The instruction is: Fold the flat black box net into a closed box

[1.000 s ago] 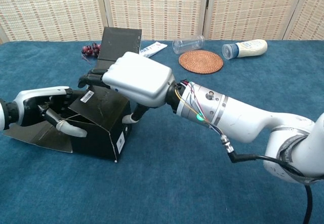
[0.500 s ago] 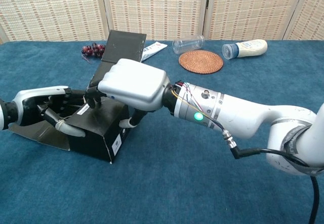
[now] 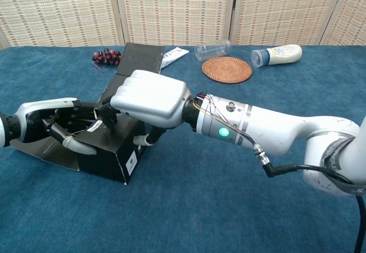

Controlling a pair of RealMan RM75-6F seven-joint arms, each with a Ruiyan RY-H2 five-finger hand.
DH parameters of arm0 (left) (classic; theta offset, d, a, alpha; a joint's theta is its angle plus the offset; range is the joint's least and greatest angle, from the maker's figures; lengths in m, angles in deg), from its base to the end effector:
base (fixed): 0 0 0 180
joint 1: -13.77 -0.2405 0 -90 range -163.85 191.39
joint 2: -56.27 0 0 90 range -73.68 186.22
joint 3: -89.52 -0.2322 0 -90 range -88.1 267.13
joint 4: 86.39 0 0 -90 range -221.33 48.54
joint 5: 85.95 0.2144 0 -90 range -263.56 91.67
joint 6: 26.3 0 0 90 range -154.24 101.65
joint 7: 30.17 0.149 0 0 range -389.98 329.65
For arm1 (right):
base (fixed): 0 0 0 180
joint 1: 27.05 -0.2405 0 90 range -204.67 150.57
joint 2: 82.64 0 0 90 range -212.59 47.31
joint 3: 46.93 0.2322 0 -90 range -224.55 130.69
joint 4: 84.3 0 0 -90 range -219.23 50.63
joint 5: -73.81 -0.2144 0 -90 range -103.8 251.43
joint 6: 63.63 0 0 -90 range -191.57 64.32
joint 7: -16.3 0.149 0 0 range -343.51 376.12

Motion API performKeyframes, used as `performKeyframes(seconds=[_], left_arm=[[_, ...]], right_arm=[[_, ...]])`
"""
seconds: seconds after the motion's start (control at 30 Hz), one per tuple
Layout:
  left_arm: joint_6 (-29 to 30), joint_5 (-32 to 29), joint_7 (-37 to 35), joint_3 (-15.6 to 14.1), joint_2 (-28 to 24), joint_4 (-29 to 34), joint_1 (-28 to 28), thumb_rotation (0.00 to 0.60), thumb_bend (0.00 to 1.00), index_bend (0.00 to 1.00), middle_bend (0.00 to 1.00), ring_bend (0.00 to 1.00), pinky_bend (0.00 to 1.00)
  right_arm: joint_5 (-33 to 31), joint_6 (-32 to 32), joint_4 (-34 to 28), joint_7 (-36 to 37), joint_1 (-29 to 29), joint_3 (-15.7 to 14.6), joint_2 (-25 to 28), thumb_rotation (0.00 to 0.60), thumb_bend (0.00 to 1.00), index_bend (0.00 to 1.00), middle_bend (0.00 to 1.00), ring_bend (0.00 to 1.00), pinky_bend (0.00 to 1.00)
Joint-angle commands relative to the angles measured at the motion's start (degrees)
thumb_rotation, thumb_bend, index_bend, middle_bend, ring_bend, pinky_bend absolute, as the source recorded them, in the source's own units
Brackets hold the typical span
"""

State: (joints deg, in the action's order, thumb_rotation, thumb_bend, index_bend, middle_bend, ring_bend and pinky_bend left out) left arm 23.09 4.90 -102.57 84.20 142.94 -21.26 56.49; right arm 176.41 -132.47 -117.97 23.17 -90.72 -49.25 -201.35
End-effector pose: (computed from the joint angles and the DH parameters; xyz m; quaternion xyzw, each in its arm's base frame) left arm -0.2191 0.3199 -0.0305 -0.5524 -0.7199 -0.3996 0.1304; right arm -0.0173 -0.3246 -0.1274 0.8503 -0.0111 0.4821 0.2109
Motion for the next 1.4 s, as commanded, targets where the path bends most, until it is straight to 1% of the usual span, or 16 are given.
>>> performKeyframes(seconds=[0.03, 0.13, 0.37, 0.5, 0.73, 1.03, 1.2, 1.4], left_arm=[[0.10, 0.06, 0.22, -0.03, -0.01, -0.19, 0.00, 0.600, 0.09, 0.24, 0.25, 0.07, 0.36], [0.25, 0.20, 0.47, -0.05, -0.09, -0.32, 0.05, 0.600, 0.09, 0.22, 0.21, 0.05, 0.35], [0.63, 0.41, 0.96, -0.03, -0.51, -0.01, 0.17, 0.600, 0.09, 0.20, 0.20, 0.04, 0.34], [1.03, 0.58, 1.02, -0.16, -0.76, 0.23, 0.06, 0.600, 0.09, 0.17, 0.16, 0.03, 0.33], [0.91, 0.92, 0.75, -0.51, -1.14, 0.53, 0.30, 0.600, 0.09, 0.16, 0.15, 0.02, 0.33], [1.15, 0.93, 0.51, -0.57, -1.41, 0.96, 0.35, 0.600, 0.09, 0.16, 0.15, 0.02, 0.33], [1.43, 1.81, 0.28, -1.20, -1.97, 1.57, 0.52, 0.600, 0.09, 0.14, 0.13, 0.02, 0.31], [1.34, 1.83, 0.17, -1.34, -2.11, 1.69, 0.70, 0.600, 0.09, 0.13, 0.11, 0.01, 0.31]], right_arm=[[0.00, 0.51, -0.33, -0.42, -0.13, -0.05, 0.23, 0.600, 0.25, 0.41, 0.40, 0.77, 1.00], [-0.14, 1.02, -0.74, -0.61, -0.15, 0.01, 0.36, 0.600, 0.25, 0.42, 0.41, 0.77, 1.00], [-0.13, 2.59, -1.75, -1.27, -0.80, 0.05, 0.66, 0.600, 0.25, 0.44, 0.43, 0.77, 1.00], [-0.35, 2.87, -2.70, -1.59, -0.81, 0.31, 1.14, 0.600, 0.25, 0.45, 0.43, 0.77, 1.00], [-0.53, 3.53, -4.15, -2.35, -0.69, 0.41, 1.84, 0.600, 0.25, 0.45, 0.43, 0.77, 1.00], [-0.49, 5.92, -6.45, -3.28, -0.95, -0.06, 2.88, 0.600, 0.25, 0.45, 0.45, 0.77, 1.00], [-0.67, 6.37, -8.22, -3.76, -0.88, 0.11, 4.10, 0.600, 0.25, 0.45, 0.45, 0.77, 1.00], [-0.10, 7.55, -9.91, -4.65, -1.16, -0.49, 5.12, 0.600, 0.25, 0.46, 0.45, 0.77, 1.00]])
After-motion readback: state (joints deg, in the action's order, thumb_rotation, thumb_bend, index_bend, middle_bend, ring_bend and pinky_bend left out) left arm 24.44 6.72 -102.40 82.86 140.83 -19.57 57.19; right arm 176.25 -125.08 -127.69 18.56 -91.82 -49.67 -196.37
